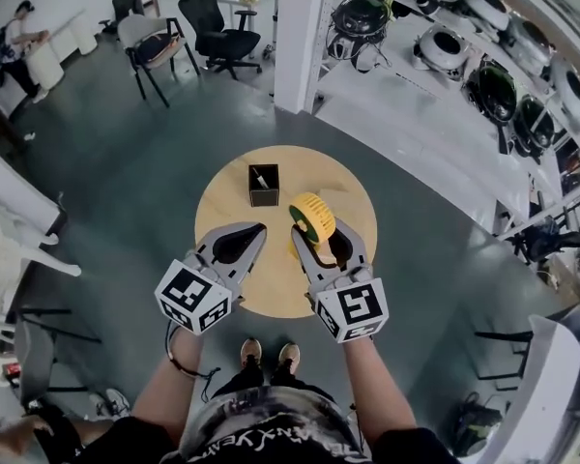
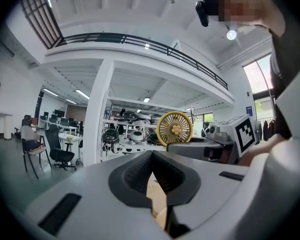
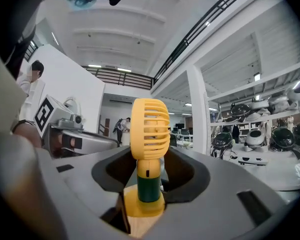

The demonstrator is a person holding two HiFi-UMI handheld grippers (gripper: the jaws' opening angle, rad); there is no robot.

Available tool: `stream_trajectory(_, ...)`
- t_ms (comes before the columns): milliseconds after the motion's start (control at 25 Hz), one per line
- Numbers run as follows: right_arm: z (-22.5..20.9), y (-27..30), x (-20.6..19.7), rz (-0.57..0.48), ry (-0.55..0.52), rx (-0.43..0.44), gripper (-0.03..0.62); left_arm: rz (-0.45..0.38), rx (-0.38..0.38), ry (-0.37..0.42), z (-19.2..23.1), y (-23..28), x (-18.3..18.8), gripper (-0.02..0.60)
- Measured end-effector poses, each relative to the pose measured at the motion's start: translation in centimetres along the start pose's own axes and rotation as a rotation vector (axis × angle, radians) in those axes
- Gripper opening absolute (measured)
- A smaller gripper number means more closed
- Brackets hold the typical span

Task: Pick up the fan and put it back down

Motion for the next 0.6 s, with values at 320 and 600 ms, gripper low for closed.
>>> stream_trajectory(320, 2.1, -1.6, 4.2, -0.043, -0.032, 0.0, 0.178, -0.032, 0.004, 0.04, -0.1, -2.2, 4.0, 0.017)
stream_trajectory(600, 3.5, -2.6, 5.6, -0.062, -0.041, -0.005, 0.178, -0.05, -0.006, 0.056, -0.8, -3.4, 5.2, 0.017)
Point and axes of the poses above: the fingertips, and each gripper's own axes: y forward along the fingers, z to its left, x out of its top, the point moved 6 cm from there along -y, backward along the fingers, and after that the axes turned 7 degrees about y, right-handed, at the moved point
